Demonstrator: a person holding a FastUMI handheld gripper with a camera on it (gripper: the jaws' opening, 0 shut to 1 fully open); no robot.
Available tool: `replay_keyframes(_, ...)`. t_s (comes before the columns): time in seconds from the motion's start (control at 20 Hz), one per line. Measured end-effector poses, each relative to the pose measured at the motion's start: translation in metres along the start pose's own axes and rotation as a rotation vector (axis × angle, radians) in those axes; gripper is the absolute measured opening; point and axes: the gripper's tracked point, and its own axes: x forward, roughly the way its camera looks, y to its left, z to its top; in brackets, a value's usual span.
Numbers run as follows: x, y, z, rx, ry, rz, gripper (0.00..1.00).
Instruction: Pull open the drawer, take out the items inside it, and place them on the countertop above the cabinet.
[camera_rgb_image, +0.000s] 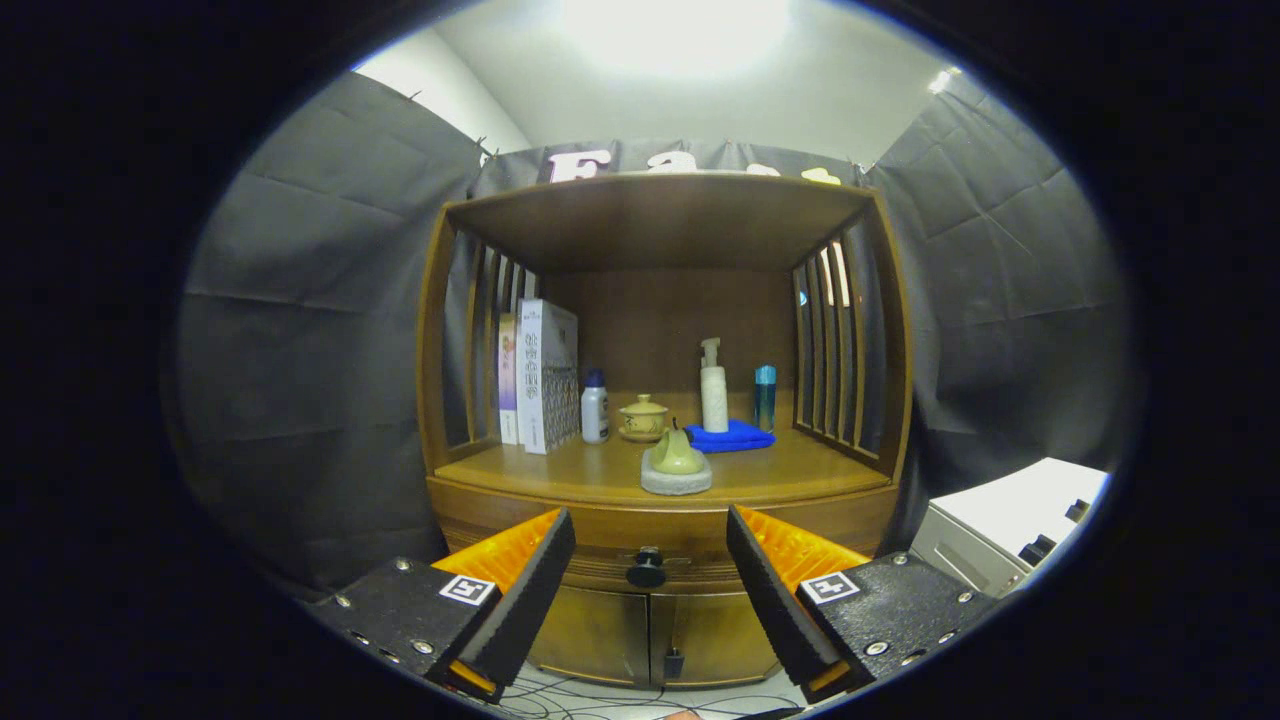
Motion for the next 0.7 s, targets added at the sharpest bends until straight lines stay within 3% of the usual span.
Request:
replay_keyframes(0.35, -0.053, -0.032, 0.038, -0.005, -0.085, -0.032, 0.95)
replay_keyframes(0.7, -0.083, -0.045, 0.027, 0.018, -0.081, -0.025, 0.95)
